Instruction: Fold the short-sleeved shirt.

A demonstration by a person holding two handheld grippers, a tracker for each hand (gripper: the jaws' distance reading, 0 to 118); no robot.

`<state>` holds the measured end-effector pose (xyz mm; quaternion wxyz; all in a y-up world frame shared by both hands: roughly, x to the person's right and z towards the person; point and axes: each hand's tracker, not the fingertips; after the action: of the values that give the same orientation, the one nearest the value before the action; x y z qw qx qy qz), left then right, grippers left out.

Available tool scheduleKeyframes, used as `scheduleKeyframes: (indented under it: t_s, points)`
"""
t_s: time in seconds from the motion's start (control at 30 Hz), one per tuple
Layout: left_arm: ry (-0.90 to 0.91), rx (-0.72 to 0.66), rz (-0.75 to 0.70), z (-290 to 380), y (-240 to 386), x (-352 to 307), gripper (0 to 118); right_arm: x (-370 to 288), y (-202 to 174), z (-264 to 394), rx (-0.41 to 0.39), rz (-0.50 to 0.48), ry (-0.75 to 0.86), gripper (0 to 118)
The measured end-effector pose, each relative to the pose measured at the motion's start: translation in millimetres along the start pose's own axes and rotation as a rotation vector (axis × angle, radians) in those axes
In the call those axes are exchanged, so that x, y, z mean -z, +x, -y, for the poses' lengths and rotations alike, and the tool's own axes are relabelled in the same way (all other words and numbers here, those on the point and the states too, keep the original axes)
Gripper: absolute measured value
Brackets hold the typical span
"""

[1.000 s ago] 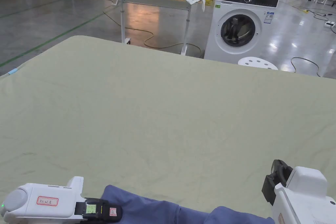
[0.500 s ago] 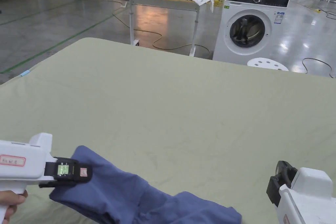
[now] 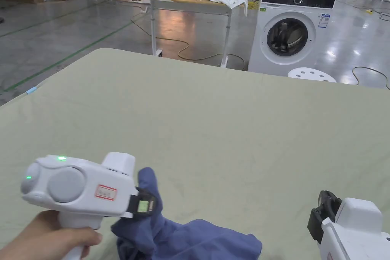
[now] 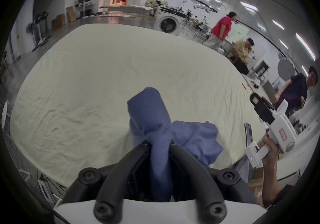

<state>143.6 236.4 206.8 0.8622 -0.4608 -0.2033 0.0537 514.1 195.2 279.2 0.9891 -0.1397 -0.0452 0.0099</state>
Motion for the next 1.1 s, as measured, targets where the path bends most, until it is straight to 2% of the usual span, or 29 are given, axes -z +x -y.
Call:
scheduleKeyframes:
  t_s: [0.17,0.33,0.6,0.67,0.73,0.8,0.83,1.03,1.07,1.1]
  points:
    - [-0.113,0.124,0.038,3.4,55.3,49.5,7,-1.7,5.4,1.9,0.003,0.012,-0.007,1]
    - [-0.193,0.129,0.069,13.0,87.9,96.0,7,-5.3,11.5,4.0,0.007,0.024,-0.019,1]
    - [-0.209,0.107,0.070,16.9,108.6,112.7,10,-7.8,20.0,11.8,0.006,0.042,-0.039,1]
    - [-0.215,0.107,0.085,15.2,110.5,116.3,24,-7.7,21.1,12.8,0.009,0.045,-0.042,1]
    - [-0.232,0.071,0.120,14.5,105.3,119.6,51,-8.1,22.2,13.3,0.012,0.047,-0.045,1]
    - [-0.210,0.023,0.158,12.6,103.3,114.3,55,-9.1,23.2,13.5,0.013,0.048,-0.046,1]
    - [-0.183,0.012,0.183,11.1,100.9,108.6,61,-9.9,24.0,13.7,0.014,0.049,-0.044,1]
    - [-0.120,-0.096,0.318,9.2,75.6,98.4,58,-11.7,27.3,14.3,0.016,0.057,-0.045,1]
    - [-0.132,-0.108,0.311,11.2,74.7,102.4,46,-11.9,27.2,14.5,0.015,0.058,-0.046,1]
    - [-0.161,-0.117,0.295,15.0,73.3,110.8,29,-12.3,26.9,14.8,0.016,0.057,-0.047,1]
